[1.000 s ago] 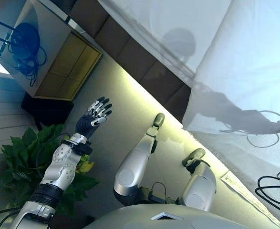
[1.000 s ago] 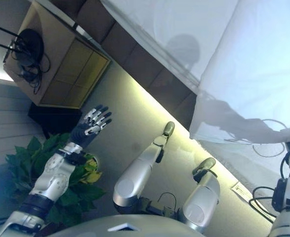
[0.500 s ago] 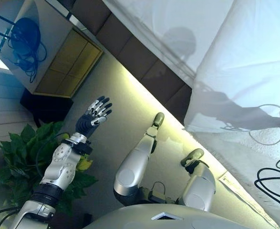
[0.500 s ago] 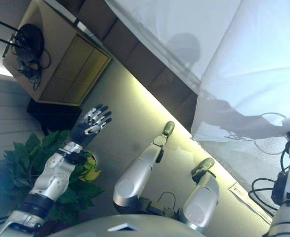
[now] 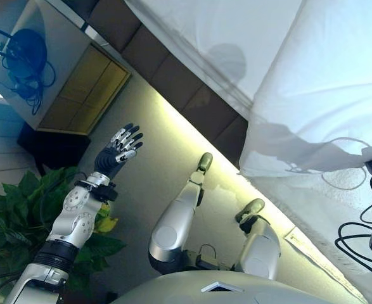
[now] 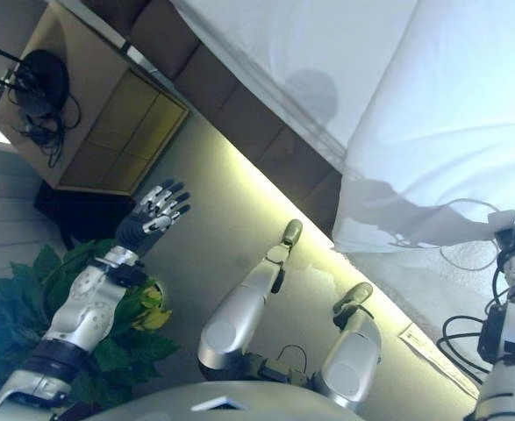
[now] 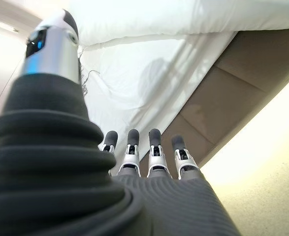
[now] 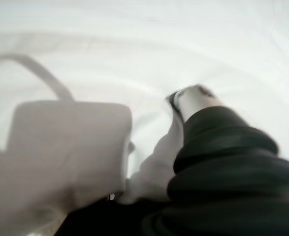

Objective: Make the bed neatly

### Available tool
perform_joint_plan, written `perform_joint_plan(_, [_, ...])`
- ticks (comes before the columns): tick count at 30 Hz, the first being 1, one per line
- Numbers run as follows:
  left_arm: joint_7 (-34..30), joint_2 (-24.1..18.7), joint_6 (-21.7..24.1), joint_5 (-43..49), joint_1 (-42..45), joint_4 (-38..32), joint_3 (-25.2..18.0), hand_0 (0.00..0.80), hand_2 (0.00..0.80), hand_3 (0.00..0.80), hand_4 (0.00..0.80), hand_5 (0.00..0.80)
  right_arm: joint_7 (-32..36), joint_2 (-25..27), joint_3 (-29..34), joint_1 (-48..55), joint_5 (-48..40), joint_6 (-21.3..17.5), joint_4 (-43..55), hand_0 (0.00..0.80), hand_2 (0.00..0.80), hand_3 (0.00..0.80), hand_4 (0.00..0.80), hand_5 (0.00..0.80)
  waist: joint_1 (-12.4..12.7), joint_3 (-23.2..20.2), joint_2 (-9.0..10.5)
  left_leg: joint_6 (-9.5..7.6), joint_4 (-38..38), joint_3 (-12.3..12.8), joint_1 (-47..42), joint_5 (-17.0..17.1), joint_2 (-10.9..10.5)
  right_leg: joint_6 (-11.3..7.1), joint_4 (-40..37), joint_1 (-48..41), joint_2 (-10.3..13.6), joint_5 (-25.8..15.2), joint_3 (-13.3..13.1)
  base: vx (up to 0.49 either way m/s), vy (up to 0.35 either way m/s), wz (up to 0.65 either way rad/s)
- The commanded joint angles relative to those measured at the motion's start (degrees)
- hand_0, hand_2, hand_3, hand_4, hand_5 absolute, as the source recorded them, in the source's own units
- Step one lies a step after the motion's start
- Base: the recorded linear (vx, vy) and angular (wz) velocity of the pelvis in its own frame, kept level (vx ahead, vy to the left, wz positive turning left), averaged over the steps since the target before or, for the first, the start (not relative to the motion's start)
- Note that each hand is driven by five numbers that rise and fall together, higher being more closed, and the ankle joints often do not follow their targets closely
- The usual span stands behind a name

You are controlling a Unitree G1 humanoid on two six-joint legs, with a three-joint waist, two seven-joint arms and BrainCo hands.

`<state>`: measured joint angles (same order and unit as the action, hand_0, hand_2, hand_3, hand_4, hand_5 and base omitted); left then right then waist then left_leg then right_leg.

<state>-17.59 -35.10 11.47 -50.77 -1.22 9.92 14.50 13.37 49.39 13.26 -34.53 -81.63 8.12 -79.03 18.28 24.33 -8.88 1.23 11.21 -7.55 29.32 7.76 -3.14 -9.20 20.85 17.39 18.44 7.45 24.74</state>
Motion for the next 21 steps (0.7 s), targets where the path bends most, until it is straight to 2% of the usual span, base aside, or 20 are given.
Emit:
perform_joint_plan(1, [-0.96, -1.49, 0.45, 0.43, -2.36, -1.42, -2.15, 0.0, 0.0, 0.0, 0.0, 0.0, 2.85, -4.22, -0.99, -1.02, 3.5, -3.46, 6.16, 0.0, 0.0, 0.0, 0.0, 0.0, 1.97, -0.7, 3.3, 2.7, 9.04, 3.83, 2.91, -7.29, 2.69, -4.32, -8.57, -1.33, 5.11, -13.37, -0.62, 0.013, -0.143, 0.04])
perform_joint_plan(8, [-1.4, 0.27, 1.0, 2.43, -2.1, -0.65, -2.73, 0.0, 0.0, 0.0, 0.0, 0.0, 3.19, -12.66, -1.09, 7.59, 7.4, -8.52, 6.56, 0.0, 0.0, 0.0, 0.0, 0.0, 0.6, -0.64, 3.87, 2.66, 9.12, 4.07, 2.06, -7.81, 3.28, -3.87, -9.5, -2.22, 3.39, -12.79, -1.79, -0.032, -0.074, 0.01])
perform_joint_plan(12, [-0.88, 1.75, 2.37, 3.66, -1.55, -0.86, -2.31, 0.0, 0.0, 0.0, 0.0, 0.0, 2.75, -17.37, -1.59, 12.61, 5.86, -14.17, 7.51, 0.0, 0.0, 0.0, 0.0, 0.0, -0.4, -0.29, 3.53, 2.36, 8.51, 4.39, 1.37, -7.91, 3.29, -3.68, -9.69, -1.97, 3.18, -12.71, -2.96, -0.064, -0.02, -0.08])
perform_joint_plan(13, [-0.72, 1.9, 2.93, 3.7, -1.52, -0.64, -2.12, 0.0, 0.0, 0.0, 0.0, 0.0, 2.14, -17.81, -1.44, 13.31, 6.12, -15.31, 7.76, 0.0, 0.0, 0.0, 0.0, 0.0, -0.76, 0.1, 3.36, 1.93, 8.36, 4.82, 1.93, -6.44, 3.04, -3.03, -9.79, -1.34, 3.47, -13.78, -2.57, -0.144, 0.036, -0.11])
perform_joint_plan(19, [1.67, 3.24, 4.66, 3.78, -2.52, 0.44, -1.28, 0.0, 0.0, 0.0, 0.0, 0.0, 0.51, -18.13, 0.61, 15.96, 3.47, -18.07, 7.9, 0.0, 0.0, 0.0, 0.0, 0.0, -3.2, 1.37, 2.61, 1.63, 7.25, 5.76, 2.03, -5.77, 3.2, -3.12, -9.5, 0.52, 3.17, -13.66, -4.33, -0.094, 0.043, -0.08])
perform_joint_plan(21, [2.34, 3.26, 5.1, 3.9, -2.5, 0.5, -1.2, 0.0, 0.0, 0.0, 0.0, 0.0, -0.49, -18.13, 1.19, 17.02, 4.52, -20.94, 7.9, 0.0, 0.0, 0.0, 0.0, 0.0, -3.79, 1.97, 2.75, 1.69, 7.09, 6.04, 2.01, -5.73, 3.47, -3.1, -9.55, 0.76, 2.93, -13.71, -4.59, -0.06, -0.007, -0.1])
